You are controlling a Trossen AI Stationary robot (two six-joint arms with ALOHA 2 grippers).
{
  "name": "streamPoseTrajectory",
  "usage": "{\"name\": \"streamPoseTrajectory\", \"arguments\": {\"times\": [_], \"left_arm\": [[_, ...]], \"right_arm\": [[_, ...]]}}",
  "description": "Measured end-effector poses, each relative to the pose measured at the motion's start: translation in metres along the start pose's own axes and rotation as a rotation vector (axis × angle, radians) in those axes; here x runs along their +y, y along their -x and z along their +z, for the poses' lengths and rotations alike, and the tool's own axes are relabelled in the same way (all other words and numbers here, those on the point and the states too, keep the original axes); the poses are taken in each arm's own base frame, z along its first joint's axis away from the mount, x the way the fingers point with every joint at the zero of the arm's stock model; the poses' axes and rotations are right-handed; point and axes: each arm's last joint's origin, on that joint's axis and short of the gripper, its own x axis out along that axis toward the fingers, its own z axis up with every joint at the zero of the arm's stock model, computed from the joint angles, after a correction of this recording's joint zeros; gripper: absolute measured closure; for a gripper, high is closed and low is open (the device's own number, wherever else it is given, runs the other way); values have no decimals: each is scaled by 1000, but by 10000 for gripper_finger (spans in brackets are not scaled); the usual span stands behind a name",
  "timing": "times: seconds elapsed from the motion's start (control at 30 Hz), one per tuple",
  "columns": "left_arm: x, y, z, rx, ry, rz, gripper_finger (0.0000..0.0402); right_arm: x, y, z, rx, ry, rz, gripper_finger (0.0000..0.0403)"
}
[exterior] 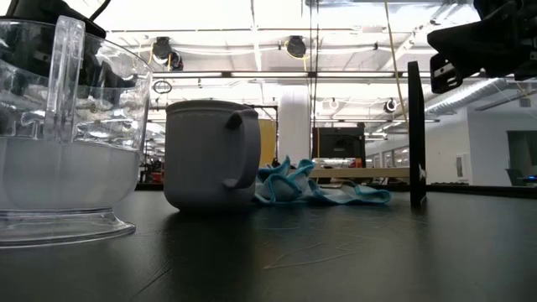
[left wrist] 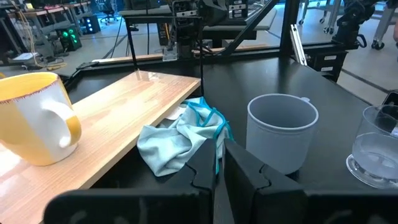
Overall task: Stack small to large cups/mugs on shelf
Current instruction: Put the gray mug on the shelf
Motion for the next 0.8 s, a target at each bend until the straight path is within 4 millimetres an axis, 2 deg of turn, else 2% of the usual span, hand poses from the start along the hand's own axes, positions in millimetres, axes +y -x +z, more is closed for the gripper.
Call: {"name": "streamPoseTrajectory", "arguments": {"times": [0.57, 0.8], "left_arm": [[0, 0, 0, -1, 5, 0, 369], [-2, 0, 5, -52, 85, -36, 369]], "right_arm": [[0, 0, 0, 0, 0, 0, 403], [0, 0, 0, 0, 12, 0, 403]]}}
